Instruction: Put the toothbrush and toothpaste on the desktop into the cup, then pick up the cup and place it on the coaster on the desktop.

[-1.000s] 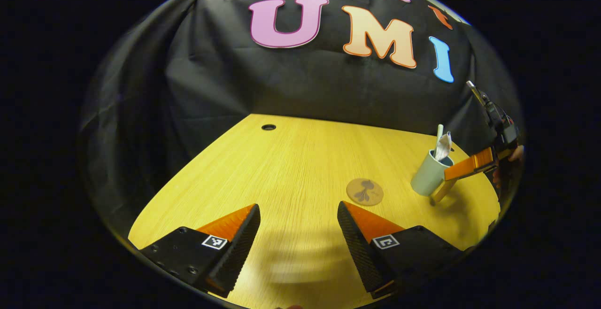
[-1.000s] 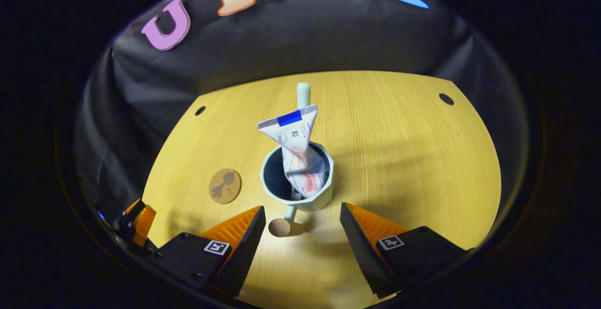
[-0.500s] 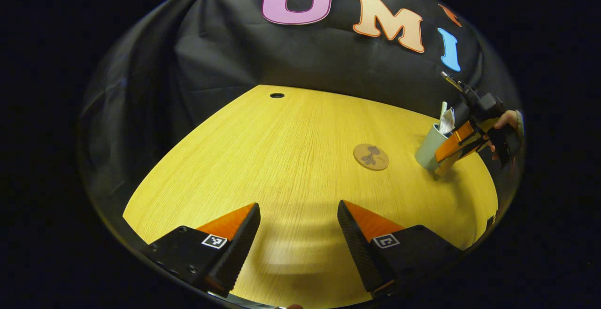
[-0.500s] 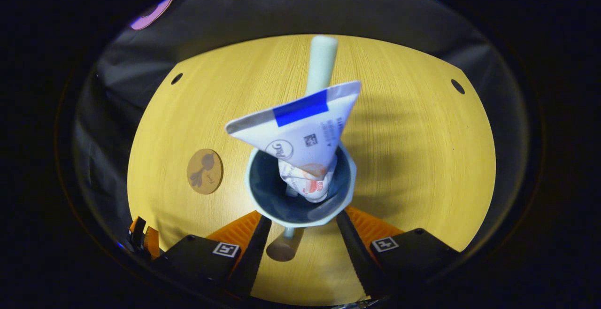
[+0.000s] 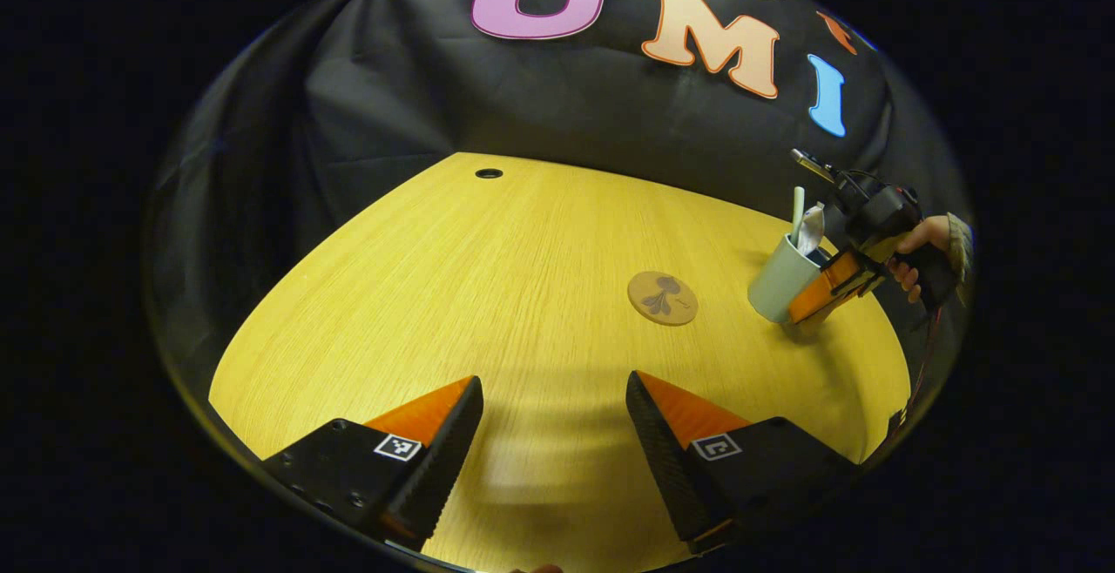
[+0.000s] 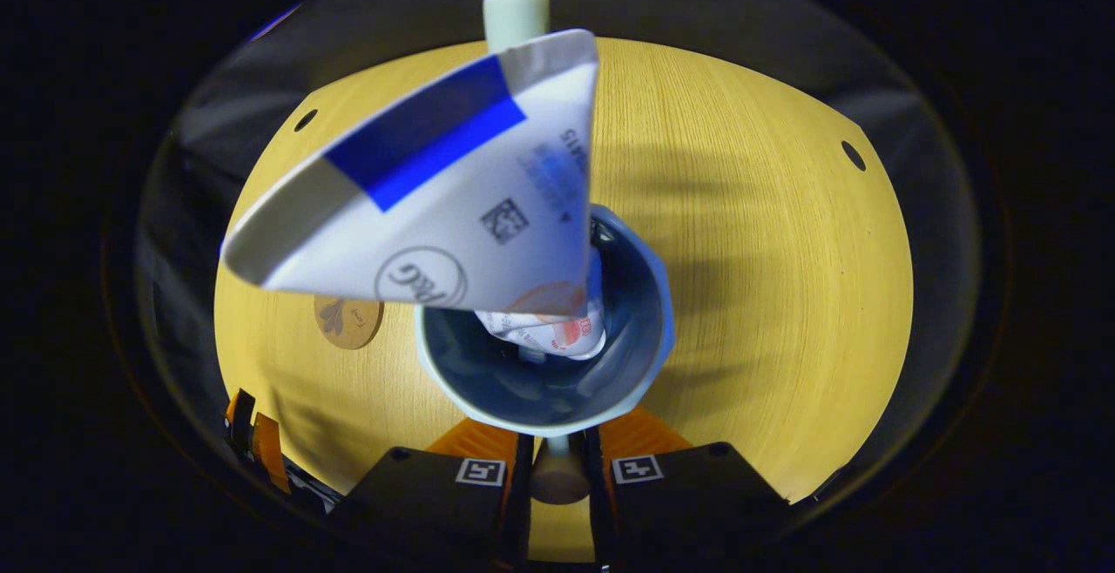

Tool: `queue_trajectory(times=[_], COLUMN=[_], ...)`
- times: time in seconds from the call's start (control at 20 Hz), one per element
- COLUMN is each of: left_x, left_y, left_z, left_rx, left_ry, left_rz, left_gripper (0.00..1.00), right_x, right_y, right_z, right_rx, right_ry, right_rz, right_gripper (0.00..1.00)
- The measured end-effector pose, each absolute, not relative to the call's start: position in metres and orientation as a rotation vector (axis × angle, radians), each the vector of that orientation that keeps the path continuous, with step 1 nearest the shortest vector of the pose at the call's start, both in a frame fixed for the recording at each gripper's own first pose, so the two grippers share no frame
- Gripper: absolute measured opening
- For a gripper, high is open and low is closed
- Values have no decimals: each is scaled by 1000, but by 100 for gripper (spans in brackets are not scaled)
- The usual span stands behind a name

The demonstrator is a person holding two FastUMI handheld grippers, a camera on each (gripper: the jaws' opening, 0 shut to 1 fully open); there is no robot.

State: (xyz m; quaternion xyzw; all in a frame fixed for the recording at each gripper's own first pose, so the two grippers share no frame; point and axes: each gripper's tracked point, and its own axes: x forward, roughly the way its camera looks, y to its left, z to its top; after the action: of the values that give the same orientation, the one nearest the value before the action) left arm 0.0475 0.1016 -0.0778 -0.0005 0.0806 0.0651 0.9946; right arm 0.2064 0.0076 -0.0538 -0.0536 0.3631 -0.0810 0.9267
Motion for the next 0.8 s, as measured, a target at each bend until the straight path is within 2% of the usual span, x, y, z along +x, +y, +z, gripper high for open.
queue_trajectory(times=[0.2, 0.6, 0.8], left_x=[53, 41, 30], left_y=[100, 104, 117], left_z=[-71, -81, -86], left_rx=[14, -9, -37], left_ry=[159, 172, 172], left_rz=[127, 135, 162], left_gripper=[96, 96, 96], right_x=[206, 213, 247], right_y=[8, 46, 59], right_z=[-57, -46, -34], right_rx=[-179, -315, -381], right_ry=[738, 720, 708], right_rz=[-140, 14, 69], right_gripper=[27, 29, 27])
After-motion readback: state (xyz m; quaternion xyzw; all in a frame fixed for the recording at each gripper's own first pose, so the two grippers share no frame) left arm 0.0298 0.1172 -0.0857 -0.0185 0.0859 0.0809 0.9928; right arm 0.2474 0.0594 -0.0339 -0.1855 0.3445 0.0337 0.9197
